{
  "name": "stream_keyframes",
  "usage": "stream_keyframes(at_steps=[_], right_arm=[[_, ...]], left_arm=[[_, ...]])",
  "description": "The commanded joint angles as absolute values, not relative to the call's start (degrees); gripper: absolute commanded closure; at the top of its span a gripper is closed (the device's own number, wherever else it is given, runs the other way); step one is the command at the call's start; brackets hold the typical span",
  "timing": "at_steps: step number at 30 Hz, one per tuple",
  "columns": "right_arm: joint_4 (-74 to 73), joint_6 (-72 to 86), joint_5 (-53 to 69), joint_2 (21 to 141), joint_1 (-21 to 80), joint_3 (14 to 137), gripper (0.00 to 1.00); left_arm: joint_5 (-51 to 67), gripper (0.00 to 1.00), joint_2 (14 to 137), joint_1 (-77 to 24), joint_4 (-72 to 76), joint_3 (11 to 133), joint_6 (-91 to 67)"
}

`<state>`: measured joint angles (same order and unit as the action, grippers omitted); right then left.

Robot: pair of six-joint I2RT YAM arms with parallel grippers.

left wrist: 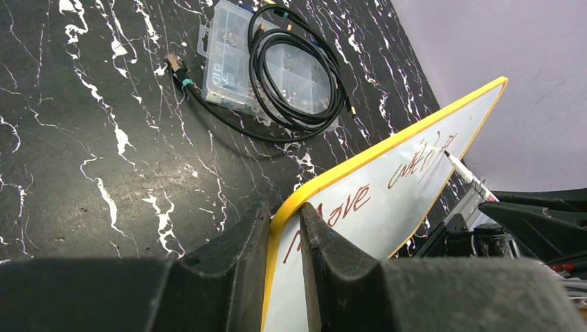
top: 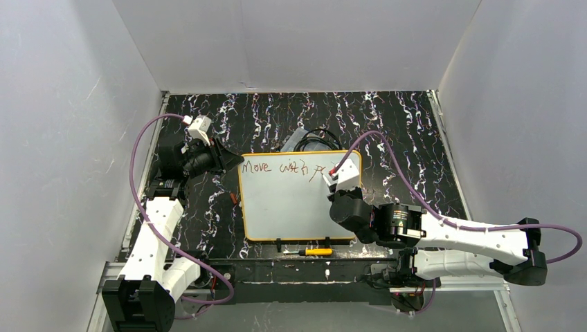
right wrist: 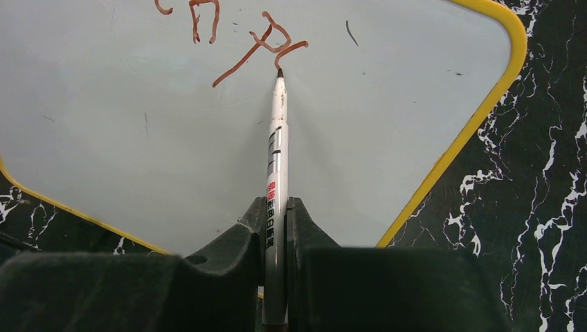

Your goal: Write a sentence on the whiteboard

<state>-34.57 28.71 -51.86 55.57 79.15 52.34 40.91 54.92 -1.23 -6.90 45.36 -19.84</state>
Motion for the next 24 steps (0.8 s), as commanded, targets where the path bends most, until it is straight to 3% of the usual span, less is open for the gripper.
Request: stream_keyframes(at_steps=[1, 24], right_arm=[[-37.71, 29.97, -55.39, 55.3, 78.93, 53.22, 0.99], [-29.96, 21.85, -59.8, 56.49, 78.93, 55.85, 0.99]], left_arm=[[42.0, 0.8, 54.36, -1.41, -8.43, 46.23, -19.45], [42.54, 0.8, 54.58, -1.33, -8.2, 46.16, -19.36]])
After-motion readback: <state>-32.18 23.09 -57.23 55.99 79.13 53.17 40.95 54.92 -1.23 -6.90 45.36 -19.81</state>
